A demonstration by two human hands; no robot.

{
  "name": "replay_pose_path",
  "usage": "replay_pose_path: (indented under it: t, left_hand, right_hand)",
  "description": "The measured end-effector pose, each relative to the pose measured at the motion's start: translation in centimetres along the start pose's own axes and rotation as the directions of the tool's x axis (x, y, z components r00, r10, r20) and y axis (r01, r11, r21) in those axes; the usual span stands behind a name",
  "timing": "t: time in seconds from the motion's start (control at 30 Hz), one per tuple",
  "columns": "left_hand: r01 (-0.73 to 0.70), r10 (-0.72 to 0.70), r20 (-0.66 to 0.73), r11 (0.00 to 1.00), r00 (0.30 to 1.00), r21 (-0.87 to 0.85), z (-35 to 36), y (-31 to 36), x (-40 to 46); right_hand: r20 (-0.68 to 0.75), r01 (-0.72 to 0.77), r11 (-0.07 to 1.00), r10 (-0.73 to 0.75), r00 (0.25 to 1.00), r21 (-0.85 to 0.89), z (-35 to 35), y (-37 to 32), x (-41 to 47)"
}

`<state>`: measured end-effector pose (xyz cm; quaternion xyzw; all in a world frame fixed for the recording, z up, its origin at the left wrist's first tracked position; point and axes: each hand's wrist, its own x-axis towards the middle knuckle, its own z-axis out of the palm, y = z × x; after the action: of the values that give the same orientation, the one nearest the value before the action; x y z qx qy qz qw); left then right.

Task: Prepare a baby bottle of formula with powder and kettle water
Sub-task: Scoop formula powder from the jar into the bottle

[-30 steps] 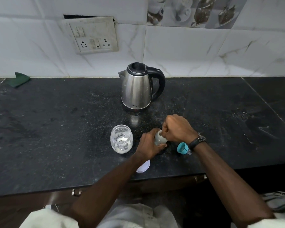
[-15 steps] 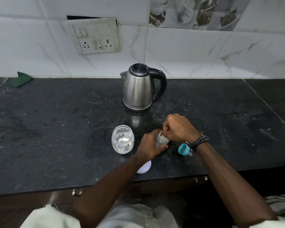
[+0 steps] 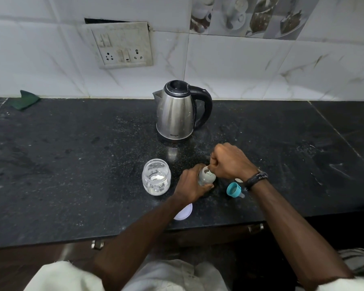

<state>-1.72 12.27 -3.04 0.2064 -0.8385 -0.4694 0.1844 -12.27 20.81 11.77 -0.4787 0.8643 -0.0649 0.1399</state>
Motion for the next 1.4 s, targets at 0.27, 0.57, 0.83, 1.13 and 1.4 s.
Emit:
replay_pose_path:
  t: [0.27, 0.57, 0.83, 1.13, 1.4]
  left_hand:
    - [-0.008, 0.008, -0.012, 1.0, 1.0, -0.006, 0.1, -0.1, -0.1]
    - [-0.007, 0.007, -0.015, 1.0, 1.0, 0.004, 0.3, -0.4, 0.2]
    - [-0.002, 0.001, -0.006, 1.0, 1.0, -0.003, 0.3, -0.4, 0.0]
    - [0.007, -0.007, -0.015, 1.0, 1.0, 0.007, 0.2, -0.1, 0.0]
    - [0.015, -0.015, -0.016, 1.0, 1.0, 0.023, 0.0, 0.2, -0.1]
  right_hand:
    - [0.024, -0.026, 0.998, 0.024, 0.999, 0.054, -0.2, 0.1, -0.1]
    - [-0.028, -0.045, 0.999, 0.045, 0.999, 0.004, 0.1, 0.0, 0.0]
    - [0.038, -0.044, 0.996, 0.041, 0.998, 0.081, 0.2, 0.1, 0.2]
    - [-0.028, -0.067, 0.998, 0.067, 0.997, -0.017, 0.1, -0.2, 0.0]
    - [-0.133, -0.056, 0.998, 0.052, 0.99, -0.024, -5.2, -1.5, -1.2]
